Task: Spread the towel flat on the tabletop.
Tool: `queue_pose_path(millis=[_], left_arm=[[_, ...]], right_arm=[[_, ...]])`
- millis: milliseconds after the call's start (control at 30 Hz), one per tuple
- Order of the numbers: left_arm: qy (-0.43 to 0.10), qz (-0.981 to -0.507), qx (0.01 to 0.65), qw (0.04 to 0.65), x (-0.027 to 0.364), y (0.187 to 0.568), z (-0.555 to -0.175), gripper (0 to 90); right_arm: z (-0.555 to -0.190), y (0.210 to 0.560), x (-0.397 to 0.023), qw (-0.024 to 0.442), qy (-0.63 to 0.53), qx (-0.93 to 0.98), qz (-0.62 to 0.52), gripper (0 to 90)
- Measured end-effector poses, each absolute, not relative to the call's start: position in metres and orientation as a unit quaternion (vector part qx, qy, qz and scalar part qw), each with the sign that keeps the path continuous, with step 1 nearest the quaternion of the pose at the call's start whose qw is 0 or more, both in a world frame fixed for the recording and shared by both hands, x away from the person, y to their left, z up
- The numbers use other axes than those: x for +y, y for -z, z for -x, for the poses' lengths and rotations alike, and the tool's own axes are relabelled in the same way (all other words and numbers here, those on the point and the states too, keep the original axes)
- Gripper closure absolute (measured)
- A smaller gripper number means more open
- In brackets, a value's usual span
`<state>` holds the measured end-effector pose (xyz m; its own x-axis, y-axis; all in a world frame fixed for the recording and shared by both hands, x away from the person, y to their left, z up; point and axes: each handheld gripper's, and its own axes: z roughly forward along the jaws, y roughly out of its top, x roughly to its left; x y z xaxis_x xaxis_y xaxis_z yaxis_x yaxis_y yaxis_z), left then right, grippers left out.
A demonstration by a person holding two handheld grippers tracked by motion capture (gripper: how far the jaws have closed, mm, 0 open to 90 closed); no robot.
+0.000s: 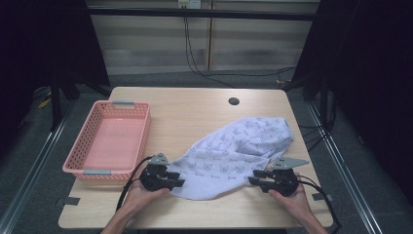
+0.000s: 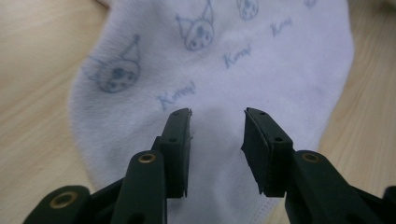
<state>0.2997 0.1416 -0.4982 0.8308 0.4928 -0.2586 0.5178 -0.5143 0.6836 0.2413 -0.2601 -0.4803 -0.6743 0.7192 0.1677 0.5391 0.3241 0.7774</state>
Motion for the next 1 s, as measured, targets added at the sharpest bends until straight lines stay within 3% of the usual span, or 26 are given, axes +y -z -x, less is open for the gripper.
queue_pose_path(millis=[167,200,233,400,500,567,600,867,1000], left_arm=[[0.008,-0.878,0.274,0.394,0.137,0.498,-0.292,63.0],[-0.010,-0.888,0.257,0.381,0.134,0.496,-0.284,73.3],[-0.010,-0.888,0.257,0.381,0.134,0.496,-0.284,77.9],[0.024,-0.890,0.248,0.381,0.133,0.496,-0.281,88.3],[0.037,-0.876,0.257,0.407,0.136,0.492,-0.285,88.8],[0.051,-0.856,0.262,0.443,0.140,0.485,-0.288,88.9],[0.045,-0.849,0.266,0.455,0.141,0.481,-0.288,89.0],[0.038,-0.795,0.273,0.541,0.163,0.434,-0.282,89.1],[0.030,-0.790,0.257,0.556,0.163,0.416,-0.279,89.1]], right_arm=[[-0.245,0.493,-0.263,0.104,-0.395,0.824,-0.393,58.4],[-0.244,0.496,-0.266,0.097,-0.394,0.822,-0.401,55.5],[-0.244,0.496,-0.266,0.097,-0.394,0.822,-0.401,55.5],[-0.242,0.501,-0.261,0.103,-0.379,0.834,-0.388,52.5],[-0.244,0.502,-0.255,0.125,-0.374,0.838,-0.378,60.9],[-0.244,0.501,-0.253,0.133,-0.365,0.839,-0.382,79.2],[-0.244,0.500,-0.253,0.115,-0.371,0.837,-0.385,83.1],[-0.225,0.447,-0.285,0.097,-0.464,0.791,-0.385,84.7],[-0.218,0.426,-0.293,0.089,-0.485,0.787,-0.371,84.2]])
